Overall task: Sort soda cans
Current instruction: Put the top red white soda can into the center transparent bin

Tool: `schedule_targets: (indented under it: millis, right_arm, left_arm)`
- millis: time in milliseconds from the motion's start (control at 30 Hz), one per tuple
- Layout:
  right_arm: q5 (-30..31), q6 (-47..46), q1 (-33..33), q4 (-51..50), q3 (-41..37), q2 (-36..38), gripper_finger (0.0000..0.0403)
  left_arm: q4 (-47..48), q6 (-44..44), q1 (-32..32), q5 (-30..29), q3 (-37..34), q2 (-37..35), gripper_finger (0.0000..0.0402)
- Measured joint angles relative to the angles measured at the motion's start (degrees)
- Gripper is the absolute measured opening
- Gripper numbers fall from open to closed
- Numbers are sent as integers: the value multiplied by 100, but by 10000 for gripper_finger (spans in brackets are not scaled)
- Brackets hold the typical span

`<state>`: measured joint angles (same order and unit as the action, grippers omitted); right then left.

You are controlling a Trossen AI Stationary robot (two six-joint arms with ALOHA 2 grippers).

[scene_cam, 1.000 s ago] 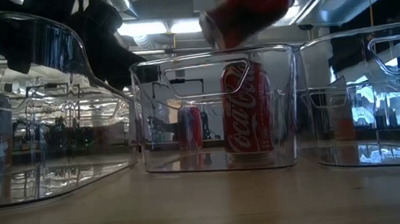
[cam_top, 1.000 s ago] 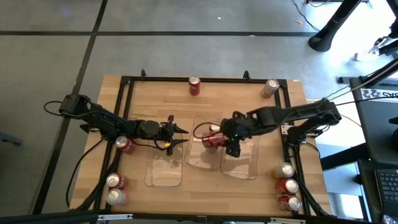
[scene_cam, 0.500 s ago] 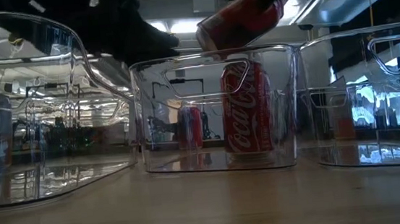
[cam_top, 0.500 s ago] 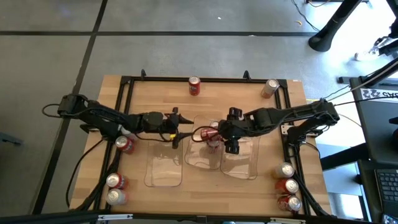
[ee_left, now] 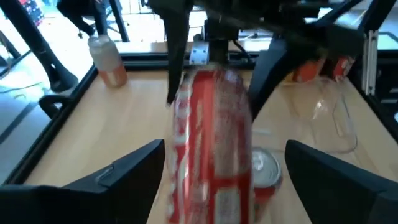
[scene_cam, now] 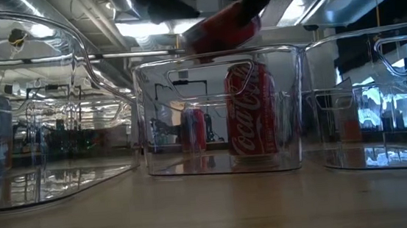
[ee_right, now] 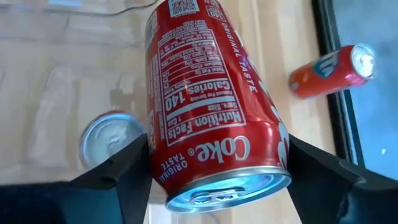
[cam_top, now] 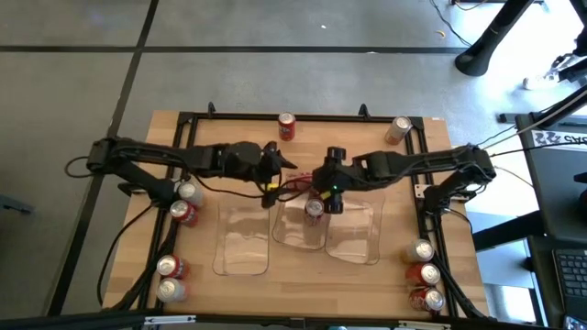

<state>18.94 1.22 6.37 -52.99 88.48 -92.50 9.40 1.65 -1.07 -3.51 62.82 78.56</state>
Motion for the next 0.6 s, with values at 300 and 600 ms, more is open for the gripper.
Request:
schedule_targets:
  millis: [300, 600]
  right_arm:
    - [-658, 658, -307, 610, -4, -168, 289]
    - [-666, 976, -305, 782, -19, -271, 289]
  left_arm:
    - [1073, -127, -268, 3, 804, 633, 321]
    - [1633, -267, -272, 15, 1335, 1185, 321]
